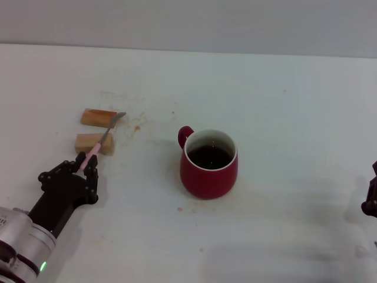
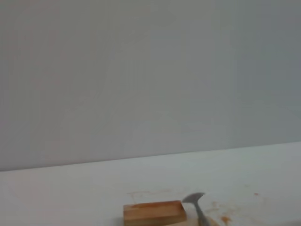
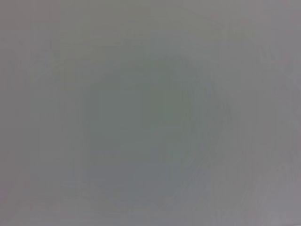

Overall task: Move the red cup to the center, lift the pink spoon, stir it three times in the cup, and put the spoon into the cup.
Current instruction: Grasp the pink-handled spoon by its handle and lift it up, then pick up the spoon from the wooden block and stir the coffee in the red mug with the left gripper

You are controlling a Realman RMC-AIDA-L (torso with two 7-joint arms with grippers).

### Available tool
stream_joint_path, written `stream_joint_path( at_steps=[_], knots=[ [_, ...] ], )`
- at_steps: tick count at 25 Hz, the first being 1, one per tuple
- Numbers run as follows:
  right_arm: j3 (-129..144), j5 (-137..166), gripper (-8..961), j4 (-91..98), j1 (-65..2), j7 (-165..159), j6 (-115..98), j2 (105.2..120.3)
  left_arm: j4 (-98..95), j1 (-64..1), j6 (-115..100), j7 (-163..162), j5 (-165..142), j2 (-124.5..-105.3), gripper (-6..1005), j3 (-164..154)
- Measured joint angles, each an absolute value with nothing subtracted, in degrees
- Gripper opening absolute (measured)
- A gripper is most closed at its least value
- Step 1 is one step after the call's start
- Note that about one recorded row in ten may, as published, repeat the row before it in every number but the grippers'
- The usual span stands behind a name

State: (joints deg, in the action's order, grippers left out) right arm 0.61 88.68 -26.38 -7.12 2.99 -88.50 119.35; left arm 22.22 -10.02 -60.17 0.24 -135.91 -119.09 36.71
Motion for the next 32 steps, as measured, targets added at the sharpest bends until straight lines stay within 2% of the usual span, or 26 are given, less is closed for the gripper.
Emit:
stream_joint_path(
  at_steps=[5, 21, 32],
  knots=[
    [0.6, 88.7, -1, -26.4, -7.1, 3.0, -88.5, 119.36, 22.8, -9.9, -61.9, 1.9, -135.7, -119.04, 175, 36.5],
    [0.6, 88.7, 0, -26.4, -7.1, 3.0, -88.5, 119.45, 23.7, -10.0, -74.6, 2.5, -136.7, -118.37, 170, 34.7],
    [0.6, 88.6, 0, -26.4, -6.9, 3.0, -89.0, 119.44, 23.9, -12.7, -81.6, 1.9, -139.9, -118.02, 145, 35.0]
  ],
)
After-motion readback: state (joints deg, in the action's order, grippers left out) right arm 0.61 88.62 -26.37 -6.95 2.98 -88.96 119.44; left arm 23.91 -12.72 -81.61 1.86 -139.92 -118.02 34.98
